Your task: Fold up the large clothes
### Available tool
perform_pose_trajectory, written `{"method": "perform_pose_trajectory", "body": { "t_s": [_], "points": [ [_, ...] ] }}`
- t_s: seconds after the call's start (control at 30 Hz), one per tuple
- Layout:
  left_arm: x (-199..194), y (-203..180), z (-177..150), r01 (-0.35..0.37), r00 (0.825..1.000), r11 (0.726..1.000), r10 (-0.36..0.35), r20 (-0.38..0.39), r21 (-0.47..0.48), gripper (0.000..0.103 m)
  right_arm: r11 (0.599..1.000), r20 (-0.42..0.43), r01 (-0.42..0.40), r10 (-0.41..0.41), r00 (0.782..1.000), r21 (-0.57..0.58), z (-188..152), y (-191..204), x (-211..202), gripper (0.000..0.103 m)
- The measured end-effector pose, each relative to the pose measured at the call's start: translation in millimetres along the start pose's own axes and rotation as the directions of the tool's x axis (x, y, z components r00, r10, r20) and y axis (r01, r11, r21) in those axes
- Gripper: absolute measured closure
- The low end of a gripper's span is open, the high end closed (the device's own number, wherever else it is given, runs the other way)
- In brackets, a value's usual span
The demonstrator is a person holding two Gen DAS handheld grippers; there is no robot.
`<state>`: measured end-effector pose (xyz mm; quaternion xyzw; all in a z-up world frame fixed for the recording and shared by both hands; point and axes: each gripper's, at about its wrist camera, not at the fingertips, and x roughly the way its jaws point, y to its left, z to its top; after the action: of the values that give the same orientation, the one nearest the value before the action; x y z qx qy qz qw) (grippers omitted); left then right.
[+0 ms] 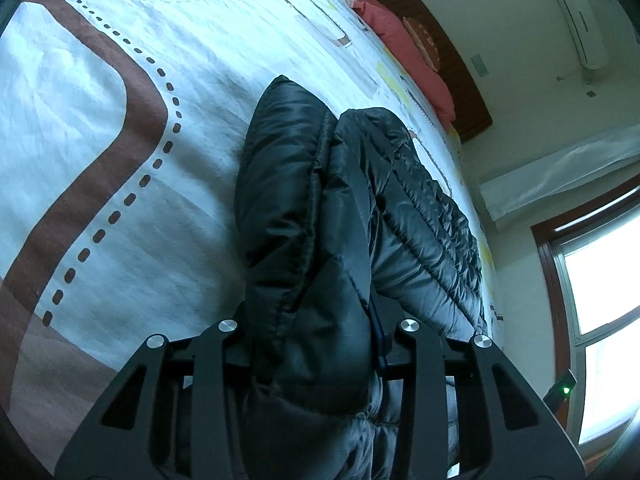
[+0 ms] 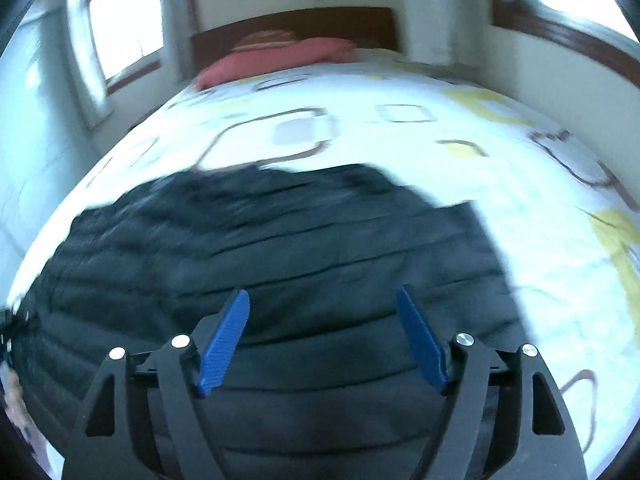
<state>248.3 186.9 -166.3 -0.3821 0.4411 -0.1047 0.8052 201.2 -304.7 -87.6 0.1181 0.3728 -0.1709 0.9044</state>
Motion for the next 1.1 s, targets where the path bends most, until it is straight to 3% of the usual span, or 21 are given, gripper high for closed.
{"method": "perform_pose_trajectory", "body": {
  "t_s": [0.13,0.27,0.4,0.47,0.6,0.7,0.8,0.97,1.1],
  "points": [
    [-0.2,0.6,-0.4,-0.001,1.0,1.0,0.001,0.0,0.003,0.066,0.99,-0.086,0.0,0.013,0.996,0.143,10.3,-64.9,24.5,0.028],
    [-3.4,3.5,-1.3,-0.005,1.0,1.0,0.005,-0.002,0.007,0.065,0.964,-0.138,-0.074,0.113,0.984,0.256,8.7,-99.8,48.0,0.023],
    [-3.4,3.3,-1.4,-0.005,1.0,1.0,0.005,-0.001,0.008,0.065,0.897,-0.158,-0.222,0.3,0.941,0.382,2.0,-124.5,72.3,0.02],
    [-3.2,3.4,-1.3,-0.006,1.0,1.0,0.006,-0.001,0.011,0.064,0.874,-0.139,-0.286,0.364,0.921,0.392,2.2,-131.1,77.6,0.016],
    [-1.6,5.1,0.4,0.002,1.0,1.0,-0.002,-0.004,0.005,0.063,0.849,-0.114,-0.355,0.428,0.897,0.391,1.9,-135.0,83.9,0.015],
    [-1.1,6.6,1.1,0.004,1.0,1.0,-0.004,-0.003,0.009,0.063,0.853,-0.105,-0.361,0.427,0.898,0.378,-1.5,-127.8,85.5,0.021],
    [-2.1,6.8,1.0,0.004,1.0,1.0,-0.004,0.002,0.015,0.064,0.868,-0.108,-0.346,0.406,0.907,0.356,-7.4,-115.8,85.6,0.035],
    [-8.4,-1.9,-0.3,0.009,1.0,1.0,-0.009,0.011,0.027,0.073,0.845,-0.088,-0.374,0.436,0.895,0.381,-23.3,-105.8,76.2,0.057],
    [-23.7,-18.1,0.6,0.039,0.999,0.998,-0.04,0.031,0.038,0.079,0.835,-0.08,-0.383,0.447,0.891,0.395,-29.9,-106.1,74.3,0.06]
  ]
}}
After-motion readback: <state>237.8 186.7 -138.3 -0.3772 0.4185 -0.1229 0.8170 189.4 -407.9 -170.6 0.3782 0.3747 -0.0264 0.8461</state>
